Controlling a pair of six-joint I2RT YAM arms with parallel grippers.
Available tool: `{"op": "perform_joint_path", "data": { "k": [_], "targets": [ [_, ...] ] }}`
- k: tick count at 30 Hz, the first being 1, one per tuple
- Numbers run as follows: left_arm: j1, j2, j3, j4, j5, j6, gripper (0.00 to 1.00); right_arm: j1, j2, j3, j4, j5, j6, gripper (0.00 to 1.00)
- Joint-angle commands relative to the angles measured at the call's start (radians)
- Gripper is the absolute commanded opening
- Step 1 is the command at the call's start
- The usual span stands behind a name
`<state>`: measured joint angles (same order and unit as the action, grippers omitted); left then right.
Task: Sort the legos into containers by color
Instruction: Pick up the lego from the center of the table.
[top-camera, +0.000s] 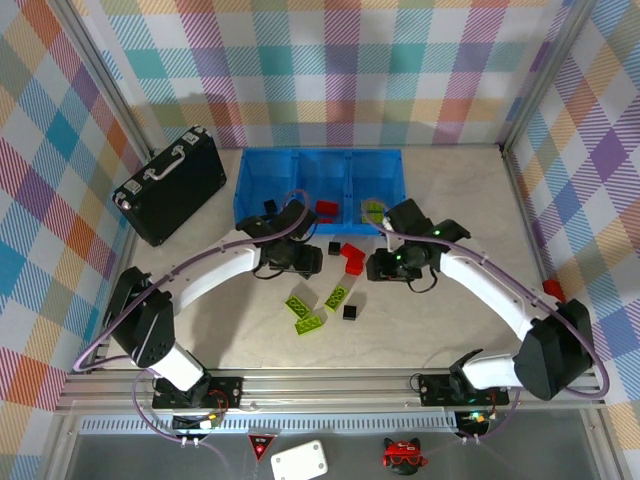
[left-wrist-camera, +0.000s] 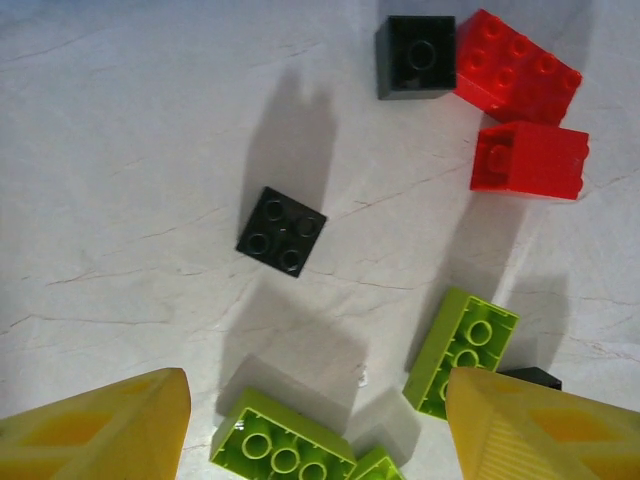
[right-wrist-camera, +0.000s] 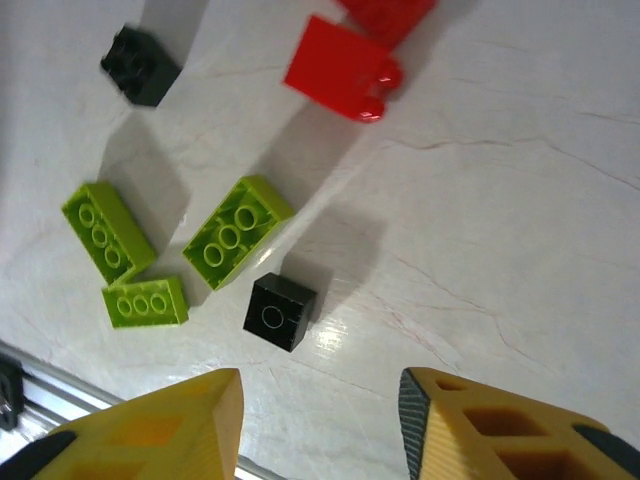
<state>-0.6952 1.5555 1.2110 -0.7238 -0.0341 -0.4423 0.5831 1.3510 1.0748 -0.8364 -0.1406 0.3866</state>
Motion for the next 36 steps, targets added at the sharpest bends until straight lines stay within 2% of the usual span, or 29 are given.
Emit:
{"op": "perform_joint_path", "data": {
  "k": [1,8,17,28,36],
  "targets": [
    [0.044,-0.077,-0.059,0.01,0.018,-0.03,0.69,0.043,0.045,0.02,0.055,-0.032,-0.179,0.52],
    [0.141,-0.23,-0.194,-0.002,0.03,-0.046,0.69,0.141,0.212,0.098,0.047,0.07,-0.382,0.65],
    [0.237,-0.425,-0.304,-0.06,0.034,-0.064,0.7,0.247,0.395,0.243,0.022,0.131,-0.459,0.78],
    [0.27,-0.483,-0.314,-0.094,0.028,-0.067,0.71,0.298,0.535,0.318,-0.004,0.184,-0.512,0.88],
    [0.274,-0.482,-0.317,-0.091,0.028,-0.069,0.71,0.308,0.566,0.303,-0.012,0.195,-0.514,0.9]
  ]
}}
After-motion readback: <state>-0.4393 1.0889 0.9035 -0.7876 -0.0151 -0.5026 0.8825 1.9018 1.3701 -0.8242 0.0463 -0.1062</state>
